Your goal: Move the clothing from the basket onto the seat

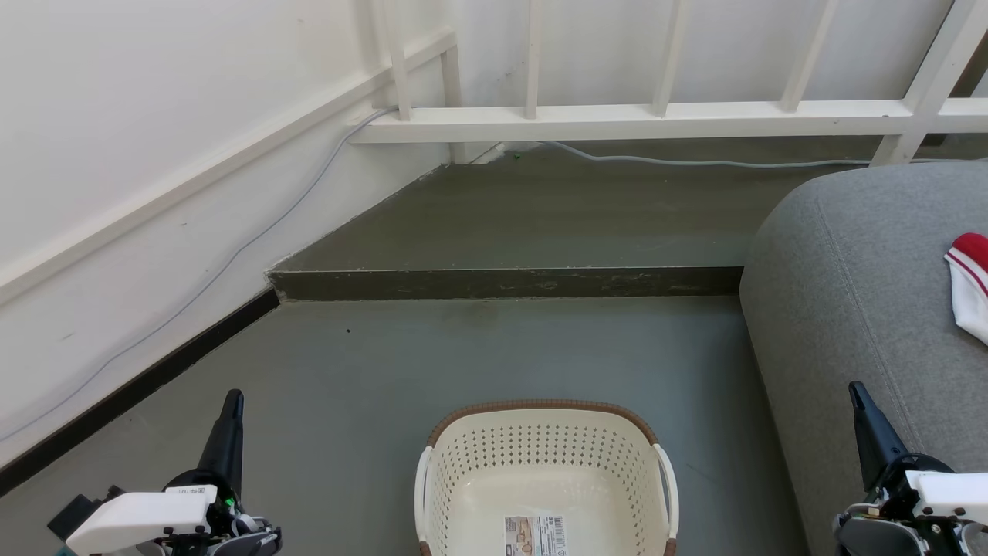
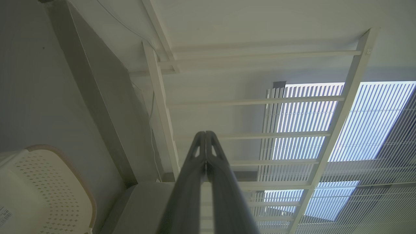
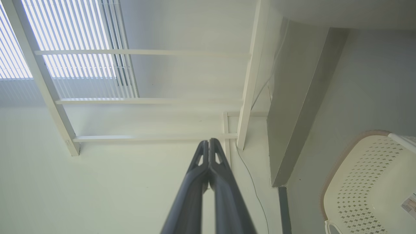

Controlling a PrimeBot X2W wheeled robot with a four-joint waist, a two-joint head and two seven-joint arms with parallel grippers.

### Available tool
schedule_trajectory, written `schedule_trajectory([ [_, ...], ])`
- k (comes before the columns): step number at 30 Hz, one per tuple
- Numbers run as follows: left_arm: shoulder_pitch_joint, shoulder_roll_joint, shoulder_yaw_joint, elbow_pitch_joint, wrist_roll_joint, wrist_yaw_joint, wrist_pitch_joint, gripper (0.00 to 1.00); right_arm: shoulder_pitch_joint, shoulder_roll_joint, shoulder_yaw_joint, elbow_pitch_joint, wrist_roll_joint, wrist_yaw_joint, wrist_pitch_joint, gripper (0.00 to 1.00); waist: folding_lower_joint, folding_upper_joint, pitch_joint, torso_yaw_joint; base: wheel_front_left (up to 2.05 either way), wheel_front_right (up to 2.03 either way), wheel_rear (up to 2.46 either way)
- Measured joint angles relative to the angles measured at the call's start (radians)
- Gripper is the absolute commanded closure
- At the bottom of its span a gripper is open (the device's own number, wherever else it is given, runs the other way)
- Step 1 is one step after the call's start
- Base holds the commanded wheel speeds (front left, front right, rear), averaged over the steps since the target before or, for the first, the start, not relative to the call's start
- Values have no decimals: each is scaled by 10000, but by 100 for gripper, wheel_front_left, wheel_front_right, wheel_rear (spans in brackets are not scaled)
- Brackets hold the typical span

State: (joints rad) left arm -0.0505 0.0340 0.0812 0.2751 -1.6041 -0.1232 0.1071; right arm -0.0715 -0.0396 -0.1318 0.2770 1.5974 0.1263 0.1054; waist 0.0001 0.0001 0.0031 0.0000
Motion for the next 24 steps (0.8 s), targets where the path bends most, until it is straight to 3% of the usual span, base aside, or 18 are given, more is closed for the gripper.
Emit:
schedule_trajectory([
  [24,0,0,2,-2,0,0,0,100,0,0,0,-2,0,0,0,100,-1,0,0,0,0,0,0],
])
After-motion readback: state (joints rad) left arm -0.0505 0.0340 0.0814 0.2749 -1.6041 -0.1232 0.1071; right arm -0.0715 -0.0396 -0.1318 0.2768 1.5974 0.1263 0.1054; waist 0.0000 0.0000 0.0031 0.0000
